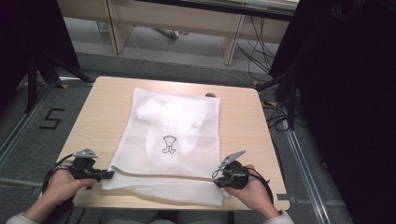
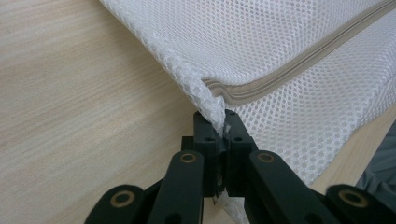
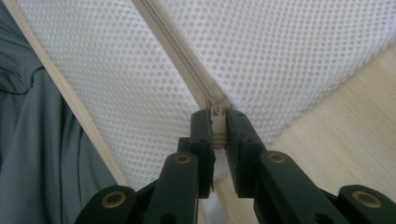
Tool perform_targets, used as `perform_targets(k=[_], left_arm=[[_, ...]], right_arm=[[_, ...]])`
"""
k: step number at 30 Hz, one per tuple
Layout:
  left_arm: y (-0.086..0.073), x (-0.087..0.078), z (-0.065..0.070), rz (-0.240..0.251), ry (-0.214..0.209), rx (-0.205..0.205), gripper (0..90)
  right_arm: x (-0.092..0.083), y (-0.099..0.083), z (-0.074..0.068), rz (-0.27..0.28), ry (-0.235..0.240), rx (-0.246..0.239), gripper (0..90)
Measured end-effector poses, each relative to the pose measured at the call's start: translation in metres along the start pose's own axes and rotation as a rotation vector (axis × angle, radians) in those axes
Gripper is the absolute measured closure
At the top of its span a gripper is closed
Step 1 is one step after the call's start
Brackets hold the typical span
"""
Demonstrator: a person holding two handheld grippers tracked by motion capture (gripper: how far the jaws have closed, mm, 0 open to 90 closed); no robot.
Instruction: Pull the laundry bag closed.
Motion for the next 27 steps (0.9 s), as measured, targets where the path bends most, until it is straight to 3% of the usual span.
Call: perform_targets(k=[13, 14, 17, 22, 24, 25, 26, 27], left_arm=[[-0.001, 0.001, -0.001, -0.001, 0.006, 0.009, 85.8], [0.0, 0.001, 0.0, -0.002, 0.001, 0.016, 85.5], [0.0, 0.002, 0.001, 0.007, -0.009, 0.019, 83.6], [0.005, 0.001, 0.001, 0.046, -0.007, 0.048, 72.8], [0.009, 0.001, 0.0, 0.093, 0.003, 0.061, 64.2], [0.009, -0.003, -0.003, 0.072, 0.015, 0.1, 58.9], [0.014, -0.003, -0.002, 0.125, 0.016, 0.077, 52.4], [0.018, -0.004, -0.003, 0.152, 0.021, 0.084, 47.5]], right_arm=[[0.006, -0.01, 0.001, -0.044, 0.007, 0.005, 82.0], [0.006, -0.01, 0.0, -0.048, 0.006, 0.022, 81.8], [0.007, -0.011, 0.001, -0.049, 0.003, 0.026, 74.1], [0.004, -0.008, 0.003, 0.015, -0.008, 0.083, 59.0], [0.0, -0.003, 0.005, 0.067, -0.008, 0.11, 55.2], [-0.002, -0.001, 0.009, 0.088, -0.021, 0.12, 53.6], [-0.005, 0.0, 0.011, 0.113, -0.034, 0.138, 52.1], [-0.006, 0.003, 0.013, 0.149, -0.039, 0.179, 50.7]])
Point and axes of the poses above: each handheld gripper's, and its own axes: x roughly forward along the jaws, y roughly out of its top, z roughly to its right, the point moved 10 cm from there along x, roughly forward along the jaws, and after that the axes turned 4 degrees about -x, right-handed, at the moved point
